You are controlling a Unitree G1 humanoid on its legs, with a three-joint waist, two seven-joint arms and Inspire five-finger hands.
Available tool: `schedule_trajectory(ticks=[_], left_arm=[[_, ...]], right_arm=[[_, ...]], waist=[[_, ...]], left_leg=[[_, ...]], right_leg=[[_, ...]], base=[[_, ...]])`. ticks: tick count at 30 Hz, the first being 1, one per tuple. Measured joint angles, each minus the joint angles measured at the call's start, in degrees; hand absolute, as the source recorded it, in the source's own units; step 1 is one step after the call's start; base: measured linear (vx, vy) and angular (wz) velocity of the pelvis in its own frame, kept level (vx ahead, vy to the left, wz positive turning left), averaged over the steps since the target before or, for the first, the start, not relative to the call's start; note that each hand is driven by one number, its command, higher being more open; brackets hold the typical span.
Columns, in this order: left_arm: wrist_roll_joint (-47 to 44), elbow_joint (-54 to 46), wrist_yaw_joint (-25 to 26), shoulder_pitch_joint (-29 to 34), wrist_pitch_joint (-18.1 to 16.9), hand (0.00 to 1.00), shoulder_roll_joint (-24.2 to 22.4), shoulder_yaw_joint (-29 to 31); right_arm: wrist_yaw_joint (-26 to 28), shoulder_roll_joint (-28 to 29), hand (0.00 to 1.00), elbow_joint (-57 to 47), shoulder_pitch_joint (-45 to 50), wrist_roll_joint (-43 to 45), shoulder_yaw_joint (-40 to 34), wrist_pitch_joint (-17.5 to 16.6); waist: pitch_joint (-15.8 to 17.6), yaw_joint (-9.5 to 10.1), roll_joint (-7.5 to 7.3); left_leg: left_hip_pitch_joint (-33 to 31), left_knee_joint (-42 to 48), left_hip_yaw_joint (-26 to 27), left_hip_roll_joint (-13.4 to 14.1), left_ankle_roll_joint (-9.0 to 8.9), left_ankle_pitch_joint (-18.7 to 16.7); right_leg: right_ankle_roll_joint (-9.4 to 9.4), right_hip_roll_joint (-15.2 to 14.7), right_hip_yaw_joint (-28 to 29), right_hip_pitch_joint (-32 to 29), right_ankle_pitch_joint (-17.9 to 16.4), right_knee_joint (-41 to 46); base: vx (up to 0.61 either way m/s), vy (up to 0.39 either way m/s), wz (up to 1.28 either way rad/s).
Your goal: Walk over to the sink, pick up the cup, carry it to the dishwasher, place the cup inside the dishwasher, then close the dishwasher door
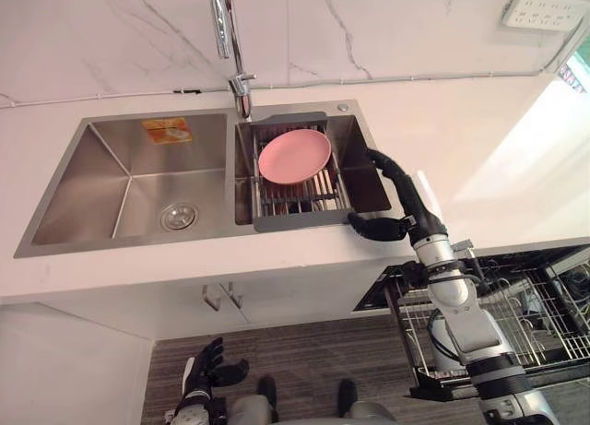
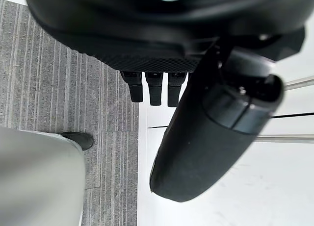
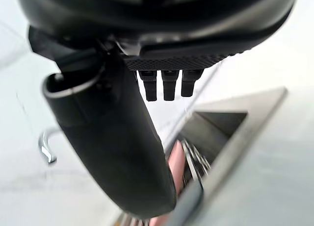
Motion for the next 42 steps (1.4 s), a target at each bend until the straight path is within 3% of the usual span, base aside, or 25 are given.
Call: schedule_trajectory(ticks=[4, 10, 19, 22, 28, 36, 42], left_arm=[[0.0, 0.0, 0.33, 0.16, 0.39, 0.9, -0.02, -0.01], [-0.03, -0.02, 0.33, 0.16, 0.69, 0.9, -0.01, -0.17], [-0.1, -0.51, 0.3, 0.21, 0.55, 0.9, 0.06, -0.29], [-0.2, -1.23, 0.32, 0.06, 0.25, 0.9, 0.07, -0.28], [-0.61, -2.65, 0.59, -1.29, -0.28, 0.9, 0.41, 0.39], [-1.35, -2.85, 1.55, -2.38, -0.29, 0.9, 0.36, 1.26], [-2.61, -2.87, 1.7, -4.62, -0.31, 0.9, 0.26, 1.51]], right_arm=[[-4.65, 1.75, 0.9, -2.87, -0.02, -1.98, -4.1, 0.81], [-5.56, 1.75, 0.9, -3.28, -0.17, -2.05, -5.9, 1.05], [-3.01, -3.91, 0.9, 5.98, -9.75, -1.99, 0.95, 1.28], [-2.7, -5.02, 0.9, 10.29, -13.81, -2.04, 2.92, 1.63], [-2.25, -8.64, 0.9, 17.44, -25.66, -3.92, 5.38, 3.1], [-2.28, -11.48, 0.9, 23.25, -36.96, -10.46, 10.0, 3.8], [-1.68, -13.03, 0.9, 27.3, -43.22, -13.26, 14.3, 5.13]], waist=[[-0.01, -0.02, 0.01], [-0.01, 0.06, -0.03], [0.14, 0.42, -0.28], [0.5, 1.36, -0.67], [3.68, 2.91, -2.2], [5.54, 3.85, -2.35], [9.11, 4.7, -2.39]], left_leg=[[2.27, -4.38, -0.67, -0.18, 0.06, 2.31], [3.05, -7.92, -1.99, -0.16, -0.06, 4.44], [1.59, -8.18, -2.99, -0.47, 0.1, 4.65], [0.5, -8.04, -3.4, -0.5, 0.27, 5.01], [-1.25, -7.91, -4.97, -0.5, 0.39, 5.58], [-3.25, -7.62, -5.71, -0.48, 0.37, 5.66], [-5.41, -5.54, -6.53, -0.32, 0.13, 5.46]], right_leg=[[0.06, -0.1, -0.79, 0.74, -0.17, -0.27], [0.08, -0.06, -2.44, 0.78, -0.25, -0.69], [0.17, -0.08, -3.4, -0.1, -0.31, -0.87], [0.16, -0.1, -3.88, -0.87, -0.3, -0.87], [0.15, -0.13, -5.63, -1.79, -0.28, -0.83], [0.14, -0.15, -5.98, -3.47, -0.27, -0.41], [0.12, -0.16, -6.01, -4.91, -0.26, 0.98]], base=[[-0.01, -0.008, 0.09], [0.0, -0.015, 0.14], [-0.01, -0.005, 0.06], [0.01, -0.008, 0.1], [0.0, -0.008, 0.14], [0.0, -0.004, 0.05], [-0.02, -0.002, 0.07]])
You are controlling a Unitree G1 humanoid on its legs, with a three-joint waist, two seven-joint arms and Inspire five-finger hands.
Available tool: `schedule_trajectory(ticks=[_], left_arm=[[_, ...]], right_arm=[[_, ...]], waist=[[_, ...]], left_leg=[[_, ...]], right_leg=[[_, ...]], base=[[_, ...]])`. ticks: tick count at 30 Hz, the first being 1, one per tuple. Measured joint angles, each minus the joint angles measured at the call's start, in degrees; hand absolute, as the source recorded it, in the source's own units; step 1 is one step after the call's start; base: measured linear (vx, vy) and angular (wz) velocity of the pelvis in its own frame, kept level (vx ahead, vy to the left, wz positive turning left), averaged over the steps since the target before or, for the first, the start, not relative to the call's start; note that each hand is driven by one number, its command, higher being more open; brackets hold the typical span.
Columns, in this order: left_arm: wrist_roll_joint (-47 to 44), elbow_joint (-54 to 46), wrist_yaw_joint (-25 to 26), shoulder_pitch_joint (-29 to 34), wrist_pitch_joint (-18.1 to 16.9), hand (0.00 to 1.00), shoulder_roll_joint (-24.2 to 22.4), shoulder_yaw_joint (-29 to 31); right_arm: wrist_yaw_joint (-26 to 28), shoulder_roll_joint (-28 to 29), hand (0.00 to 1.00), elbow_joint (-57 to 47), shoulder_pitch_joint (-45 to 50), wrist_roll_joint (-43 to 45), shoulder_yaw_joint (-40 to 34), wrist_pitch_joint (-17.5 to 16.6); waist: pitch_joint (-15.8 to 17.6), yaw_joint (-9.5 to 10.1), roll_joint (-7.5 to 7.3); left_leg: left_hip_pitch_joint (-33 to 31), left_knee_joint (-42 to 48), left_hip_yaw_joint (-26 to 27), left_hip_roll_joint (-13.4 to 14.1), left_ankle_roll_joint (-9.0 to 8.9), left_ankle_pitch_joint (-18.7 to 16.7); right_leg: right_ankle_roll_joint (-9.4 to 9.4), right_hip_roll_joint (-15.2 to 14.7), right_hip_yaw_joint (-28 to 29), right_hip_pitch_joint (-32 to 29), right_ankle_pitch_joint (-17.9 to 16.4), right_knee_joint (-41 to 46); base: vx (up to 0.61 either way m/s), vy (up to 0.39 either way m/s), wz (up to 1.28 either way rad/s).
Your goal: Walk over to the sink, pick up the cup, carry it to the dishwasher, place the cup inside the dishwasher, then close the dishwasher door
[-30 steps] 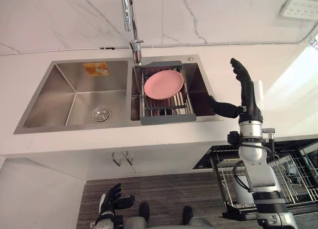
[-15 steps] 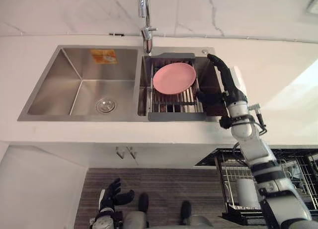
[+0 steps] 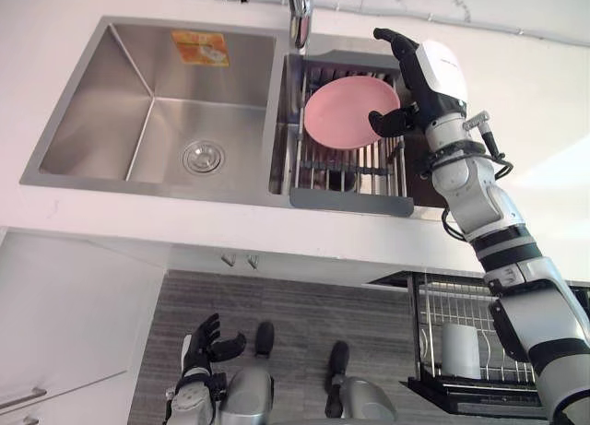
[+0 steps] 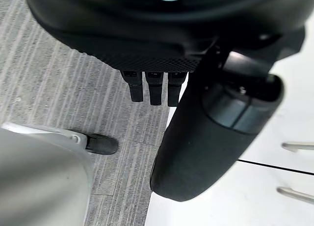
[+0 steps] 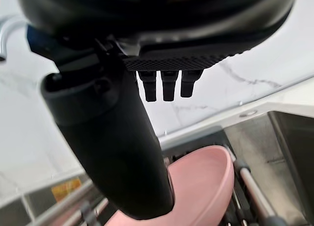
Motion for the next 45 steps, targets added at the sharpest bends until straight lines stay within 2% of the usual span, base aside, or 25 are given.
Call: schedule_trajectory(ticks=[8, 14, 20, 23, 29, 37, 45], left_arm=[[-0.21, 0.13, 0.14, -0.48, 0.01, 0.9, -0.14, -0.01], [-0.11, 0.23, 0.02, -0.44, 0.02, 0.9, -0.23, -0.02], [0.2, 0.26, -0.24, -0.25, 0.01, 0.9, -0.18, -0.06], [0.26, 0.43, -0.29, -0.25, 0.01, 0.9, -0.17, -0.17], [0.3, 0.52, -0.29, -0.26, -0.02, 0.9, 0.03, -0.73], [0.23, 0.53, -0.14, -0.61, -0.05, 0.9, 0.35, -1.7], [-0.15, 0.53, 0.63, -0.99, -0.07, 0.9, 0.16, -1.7]], right_arm=[[-0.01, 0.0, 0.9, -3.74, 0.48, 1.24, -0.92, -0.31], [0.0, 0.0, 0.9, -12.86, 6.1, 7.31, -3.39, -4.61], [3.11, -0.19, 0.9, -13.57, 10.4, 8.54, -3.08, -5.07], [4.68, -2.38, 0.9, -13.53, 11.71, 8.79, -1.12, -5.22], [5.18, -3.47, 0.9, -11.08, 12.26, 4.73, 1.03, -5.2], [2.66, -3.35, 0.9, -5.58, 11.05, -2.1, 1.11, -2.24], [-0.25, -1.35, 0.9, 0.81, 3.86, -5.11, -0.53, 1.27]], waist=[[0.26, 0.04, 0.05], [0.25, -0.2, 0.05], [0.25, -0.56, 0.05], [0.25, -0.56, 0.04], [0.23, -0.6, 0.01], [0.22, -0.03, -0.01], [0.26, 0.34, -0.08]], left_leg=[[-1.29, 0.88, -0.98, -0.04, -0.11, -0.15], [-0.94, 0.79, -0.89, 0.07, -0.11, -0.14], [0.36, -0.47, -0.75, 0.1, -0.19, 0.14], [0.94, -1.83, -0.76, 0.19, -0.27, 0.96], [1.14, -2.37, -0.91, 0.3, -0.09, 1.83], [0.28, -2.38, -1.32, 0.36, -0.09, 2.18], [-1.27, -2.36, -1.58, 0.5, -0.49, 2.73]], right_leg=[[-0.2, -0.01, -0.1, -0.41, -0.13, 0.12], [-0.47, 0.03, 0.02, -0.34, -0.33, 0.44], [-0.58, 0.03, 0.11, 0.34, -0.45, 0.53], [-0.67, 0.08, 0.11, 0.34, -0.55, 0.52], [-0.7, 0.18, 0.02, 0.34, -0.57, 0.55], [-0.71, 0.41, -0.35, -0.36, -0.55, 0.55], [-0.76, 0.67, -0.59, -1.72, -0.49, 0.56]], base=[[-0.01, -0.004, 0.06], [0.0, 0.0, 0.0], [0.0, 0.0, 0.0], [0.0, 0.0, 0.0], [0.0, 0.0, 0.0], [0.0, -0.003, 0.01], [0.0, -0.006, 0.01]])
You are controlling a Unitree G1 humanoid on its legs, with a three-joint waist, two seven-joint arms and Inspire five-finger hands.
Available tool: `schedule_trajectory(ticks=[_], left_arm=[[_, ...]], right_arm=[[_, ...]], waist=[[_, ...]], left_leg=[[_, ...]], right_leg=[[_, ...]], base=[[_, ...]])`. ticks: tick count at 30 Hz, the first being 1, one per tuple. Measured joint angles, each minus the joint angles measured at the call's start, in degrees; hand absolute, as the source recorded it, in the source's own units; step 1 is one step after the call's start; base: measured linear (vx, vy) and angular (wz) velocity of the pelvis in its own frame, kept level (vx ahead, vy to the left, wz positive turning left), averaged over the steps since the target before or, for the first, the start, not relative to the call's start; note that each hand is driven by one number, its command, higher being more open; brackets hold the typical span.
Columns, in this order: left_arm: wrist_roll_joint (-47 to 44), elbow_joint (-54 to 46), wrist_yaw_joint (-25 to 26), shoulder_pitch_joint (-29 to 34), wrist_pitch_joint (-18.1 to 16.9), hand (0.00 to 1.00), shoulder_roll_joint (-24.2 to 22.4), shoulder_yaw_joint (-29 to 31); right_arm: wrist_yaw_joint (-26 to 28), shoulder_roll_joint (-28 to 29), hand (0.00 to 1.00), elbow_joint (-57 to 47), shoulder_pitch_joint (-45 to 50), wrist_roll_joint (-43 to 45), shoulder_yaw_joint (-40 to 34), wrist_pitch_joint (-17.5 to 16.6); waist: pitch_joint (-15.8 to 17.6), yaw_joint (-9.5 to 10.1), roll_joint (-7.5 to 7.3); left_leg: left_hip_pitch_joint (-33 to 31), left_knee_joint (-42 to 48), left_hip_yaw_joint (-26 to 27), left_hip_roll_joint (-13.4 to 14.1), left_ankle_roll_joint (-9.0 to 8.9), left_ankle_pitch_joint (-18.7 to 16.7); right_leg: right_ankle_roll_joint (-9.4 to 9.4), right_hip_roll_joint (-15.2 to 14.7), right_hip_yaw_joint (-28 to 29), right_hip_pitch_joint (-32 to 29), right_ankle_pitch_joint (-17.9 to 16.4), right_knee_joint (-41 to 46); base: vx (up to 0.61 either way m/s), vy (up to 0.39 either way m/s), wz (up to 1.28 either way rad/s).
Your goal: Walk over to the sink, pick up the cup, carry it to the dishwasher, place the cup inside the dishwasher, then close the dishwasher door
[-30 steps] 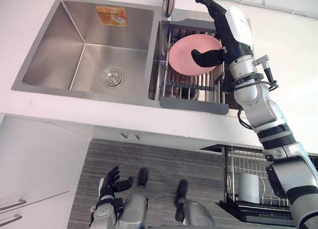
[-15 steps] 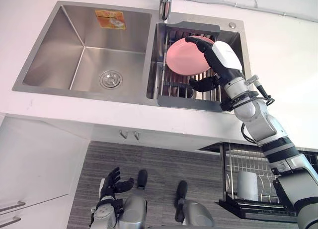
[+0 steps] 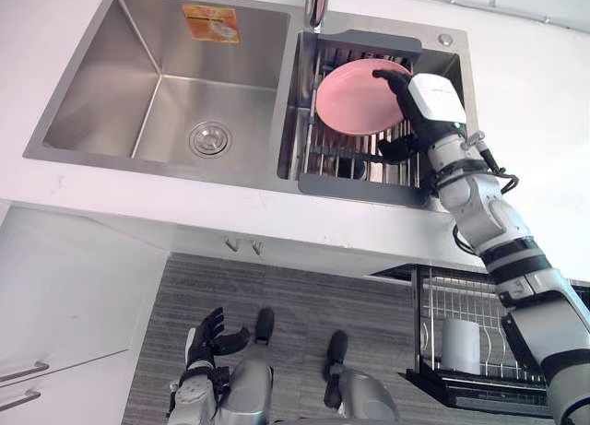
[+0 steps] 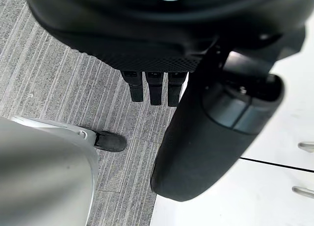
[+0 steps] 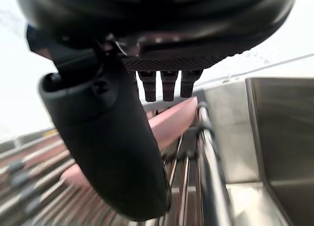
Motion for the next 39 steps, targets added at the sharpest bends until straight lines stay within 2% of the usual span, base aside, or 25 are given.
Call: schedule_trajectory(ticks=[2, 3, 9, 14, 20, 24, 26, 33, 39], left_arm=[[-0.14, 0.01, 0.43, -0.06, 0.0, 0.9, 0.03, 0.02], [-0.16, 0.0, 0.53, -0.14, -0.01, 0.9, 0.08, 0.03], [-0.81, 0.03, 0.75, -0.69, 0.0, 0.9, 0.67, -0.02], [-1.83, 0.01, 0.78, -0.72, -0.2, 0.9, 0.64, -0.1], [-1.9, 0.12, 0.79, -1.94, -0.53, 0.9, 0.77, -0.07], [-1.91, 0.12, 0.8, -1.99, -0.57, 0.9, 0.78, -0.05], [-1.91, 0.06, 0.79, -1.99, -0.58, 0.9, 0.77, -0.04], [-1.44, 0.34, 0.8, -1.85, -0.38, 0.9, 0.68, 0.36], [1.31, 1.97, 0.56, -1.78, -0.1, 0.9, 0.61, 1.21]], right_arm=[[-0.38, 0.59, 0.9, 1.14, -1.29, -0.33, -0.24, 0.54], [-0.49, 0.65, 0.3, 1.74, -1.83, -0.71, -0.28, 0.9], [-1.04, 2.0, 0.3, 6.28, -5.58, -0.78, -0.33, 1.55], [-1.34, 2.15, 0.3, 7.99, -7.7, -0.44, -0.45, 1.39], [-1.3, 2.16, 0.3, 8.0, -9.34, 1.83, -0.44, 0.04], [-1.31, 2.16, 0.3, 7.54, -9.16, 3.43, -0.79, -0.3], [-1.33, 2.14, 0.3, 3.81, -6.91, 3.45, -2.96, -0.27], [-4.61, 2.13, 0.3, -20.98, 8.53, 2.29, -12.74, -1.31], [-7.36, 2.74, 0.3, -38.17, 23.49, 0.14, -21.52, -4.08]], waist=[[0.1, -0.04, -0.19], [0.18, 0.05, -0.32], [0.6, 0.17, -1.1], [0.68, 0.46, -1.06], [2.76, 0.72, -1.02], [3.0, 0.53, -0.95], [3.0, 0.48, -0.95], [2.96, -0.97, -1.01], [2.57, -4.47, -1.42]], left_leg=[[-0.08, 0.0, 0.01, 0.02, 0.0, 0.0], [-0.1, 0.0, 0.0, 0.05, -0.01, -0.01], [-1.18, 0.01, 0.01, 0.29, -0.14, 0.12], [-1.2, 0.01, 0.02, 0.28, -0.19, 0.14], [-1.21, 0.02, 0.01, 0.34, -0.18, 0.15], [-1.2, 0.02, 0.03, 0.27, -0.18, 0.14], [-1.18, 0.02, 0.05, 0.26, -0.22, 0.11], [0.67, 0.01, 1.86, 0.37, -0.31, -0.6], [3.9, -0.05, 5.19, 0.61, -0.06, -1.85]], right_leg=[[-0.01, 0.02, 0.03, -0.11, 0.01, 0.0], [-0.01, 0.05, 0.01, -0.11, 0.01, 0.0], [-0.2, 0.26, 0.06, -1.31, 0.13, 0.15], [-0.2, 0.27, 0.07, -1.32, 0.13, 0.12], [-0.24, 0.26, 0.09, -1.37, 0.16, 0.22], [-0.23, 0.24, 0.13, -1.38, 0.16, 0.2], [-0.23, 0.21, 0.2, -1.38, 0.16, 0.2], [-0.21, 0.0, 1.93, -0.51, 0.16, 0.28], [-0.15, 0.17, 5.18, 1.03, 0.12, 0.24]], base=[[0.0, 0.0, 0.0], [0.0, 0.0, 0.0], [0.0, 0.0, 0.0], [0.0, 0.0, 0.0], [0.0, 0.0, 0.0], [0.0, 0.0, 0.0], [0.0, 0.0, 0.0], [0.01, 0.002, -0.11], [0.0, 0.008, -0.29]])
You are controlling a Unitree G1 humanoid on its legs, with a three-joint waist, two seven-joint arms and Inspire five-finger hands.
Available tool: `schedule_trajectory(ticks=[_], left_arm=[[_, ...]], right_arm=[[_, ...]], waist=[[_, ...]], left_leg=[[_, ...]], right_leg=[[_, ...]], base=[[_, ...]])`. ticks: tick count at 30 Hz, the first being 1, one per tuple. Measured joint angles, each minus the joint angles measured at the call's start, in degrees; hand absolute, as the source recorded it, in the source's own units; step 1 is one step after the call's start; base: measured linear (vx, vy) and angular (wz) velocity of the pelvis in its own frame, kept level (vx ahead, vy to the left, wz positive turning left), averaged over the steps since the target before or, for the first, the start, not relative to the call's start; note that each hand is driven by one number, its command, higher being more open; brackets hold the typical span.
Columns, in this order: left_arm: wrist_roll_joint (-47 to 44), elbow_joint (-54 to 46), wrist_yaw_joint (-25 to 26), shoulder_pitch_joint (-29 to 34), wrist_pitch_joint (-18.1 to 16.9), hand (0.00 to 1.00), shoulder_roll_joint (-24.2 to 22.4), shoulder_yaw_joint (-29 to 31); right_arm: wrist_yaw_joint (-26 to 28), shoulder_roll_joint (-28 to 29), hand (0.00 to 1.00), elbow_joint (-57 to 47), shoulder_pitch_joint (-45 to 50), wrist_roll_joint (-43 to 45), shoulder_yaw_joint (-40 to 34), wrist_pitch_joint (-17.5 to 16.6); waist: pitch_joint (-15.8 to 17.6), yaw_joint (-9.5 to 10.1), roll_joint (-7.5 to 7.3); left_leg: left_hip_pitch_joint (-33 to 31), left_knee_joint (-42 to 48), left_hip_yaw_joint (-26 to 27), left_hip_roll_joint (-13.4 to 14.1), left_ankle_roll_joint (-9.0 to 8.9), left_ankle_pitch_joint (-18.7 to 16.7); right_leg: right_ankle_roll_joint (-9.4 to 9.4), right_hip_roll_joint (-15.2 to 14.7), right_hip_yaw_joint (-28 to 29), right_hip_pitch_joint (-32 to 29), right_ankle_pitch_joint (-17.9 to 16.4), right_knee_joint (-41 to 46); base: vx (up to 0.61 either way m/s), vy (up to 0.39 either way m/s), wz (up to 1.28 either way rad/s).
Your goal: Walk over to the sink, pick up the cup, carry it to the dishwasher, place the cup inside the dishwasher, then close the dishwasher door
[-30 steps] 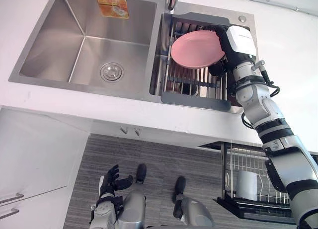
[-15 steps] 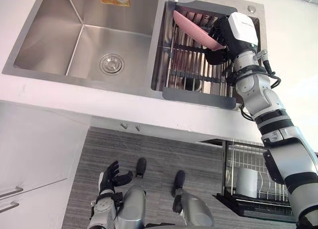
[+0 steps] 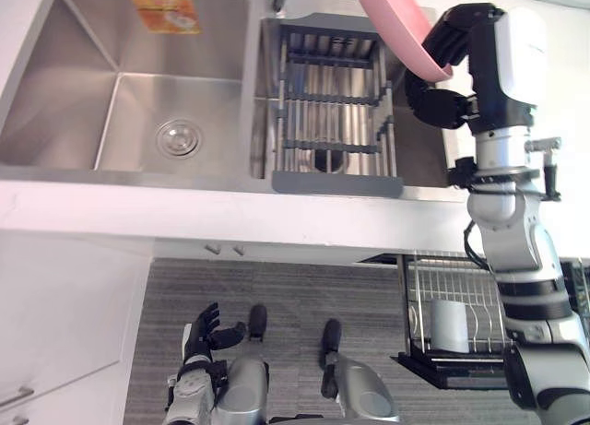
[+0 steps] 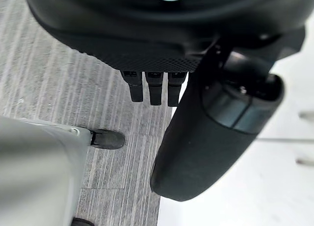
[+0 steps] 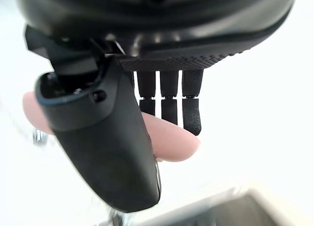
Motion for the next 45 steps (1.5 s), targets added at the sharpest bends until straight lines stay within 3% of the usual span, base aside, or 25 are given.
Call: schedule_trajectory(ticks=[10, 16, 20, 22, 23, 24, 26, 30, 33, 38, 45], left_arm=[[1.45, 2.63, -1.2, 2.41, 0.36, 0.9, 0.07, -1.27], [1.46, 4.26, -1.33, 2.88, 0.4, 0.9, 0.11, -2.3], [1.46, 4.34, -1.39, 3.43, 0.39, 0.9, -0.01, -2.27], [1.46, 4.19, -1.41, 3.21, 0.35, 0.9, -0.01, -2.21], [1.46, 4.06, -1.43, 2.98, 0.29, 0.9, -0.03, -1.93], [1.47, 4.05, -1.43, 2.6, 0.32, 0.9, 0.16, -1.69], [1.47, 4.03, -1.38, 2.03, 0.52, 0.9, 0.96, -1.69], [1.47, 3.1, -1.54, 1.71, 0.28, 0.9, -0.18, -1.75], [1.42, 2.27, -1.68, 1.09, 0.21, 0.9, -0.71, -1.87], [1.31, 2.55, -1.49, -0.24, 0.2, 0.9, -0.66, -1.81], [1.1, 2.38, -1.41, -2.12, -0.22, 0.9, -0.5, -1.84]], right_arm=[[-1.47, 7.78, 0.3, -9.19, 21.66, -2.07, -11.04, -1.48], [-2.68, 14.09, 0.3, -10.13, 30.4, -4.29, -15.51, 0.32], [-2.68, 19.39, 0.3, -8.16, 34.95, -4.34, -16.06, 2.55], [-2.67, 21.13, 0.3, -6.4, 36.96, -4.28, -16.46, 3.85], [-2.64, 21.92, 0.3, -5.63, 38.0, -4.21, -16.48, 4.52], [-2.24, 22.25, 0.3, -5.06, 38.49, -4.1, -16.25, 4.66], [-1.69, 22.02, 0.3, -4.46, 38.36, -4.06, -16.07, 4.2], [-0.6, 19.58, 0.3, -0.37, 36.44, -2.82, -13.77, 3.71], [0.31, 17.62, 0.3, 1.75, 34.88, -1.19, -12.46, 3.19], [0.9, 13.2, 0.3, 6.79, 28.89, 1.56, -10.87, 2.95], [0.93, 6.64, 0.3, 21.78, 14.83, 6.2, -7.05, 2.5]], waist=[[-6.48, -3.85, -1.02], [-8.21, -5.85, -0.99], [-8.18, -7.84, -1.05], [-8.15, -8.27, -1.03], [-7.87, -8.39, -0.75], [-7.38, -8.26, -0.65], [-6.36, -8.04, -0.27], [-4.91, -6.89, 1.45], [-2.38, -6.74, 2.22], [0.22, -6.08, 3.39], [3.34, -4.7, 4.35]], left_leg=[[4.6, 0.01, 7.39, 1.31, -0.89, -2.41], [6.47, 0.43, 18.03, 1.47, -0.81, -5.0], [5.89, 5.15, 25.54, 1.73, -0.68, -8.93], [4.43, 9.44, 27.84, 2.72, -0.27, -10.19], [3.36, 11.62, 28.76, 3.86, -0.09, -11.2], [2.72, 13.53, 29.4, 4.85, -0.6, -12.16], [1.55, 17.03, 29.17, 6.5, -1.49, -14.59], [-1.58, 19.15, 27.87, 8.78, -1.91, -14.87], [-3.04, 19.46, 26.36, 8.88, -1.67, -14.4], [-5.56, 19.31, 24.53, 7.75, -1.1, -13.12], [-9.6, 19.75, 20.86, 4.96, 0.17, -12.26]], right_leg=[[-0.05, 1.48, 6.86, 1.05, 0.07, -0.67], [0.68, 2.99, 17.83, -2.44, 1.94, -0.83], [1.99, 3.71, 24.93, -5.04, 3.73, -0.67], [1.79, 3.63, 23.29, -6.0, 4.69, -0.66], [-0.22, 3.37, 18.11, -7.35, 3.38, 1.81], [-2.6, 2.17, 10.81, -9.42, -0.62, 8.31], [-1.5, 1.93, 7.33, -9.79, -1.98, 10.54], [-3.01, 4.46, 7.25, -10.09, 0.97, 6.32], [-3.21, 4.38, 5.84, -10.15, 1.85, 5.37], [-2.85, 3.18, 4.33, -11.24, 3.18, 4.33], [-1.6, 1.01, 2.85, -13.17, 4.73, 3.15]], base=[[0.03, -0.006, -0.4], [0.02, 0.035, -0.97], [0.02, 0.041, -1.07], [-0.02, -0.032, -0.61], [-0.03, -0.077, -0.42], [0.0, -0.098, -0.34], [0.02, -0.088, -0.16], [-0.05, -0.103, -0.1], [-0.06, -0.059, 0.16], [-0.04, 0.0, 0.22], [-0.04, 0.026, 0.18]])
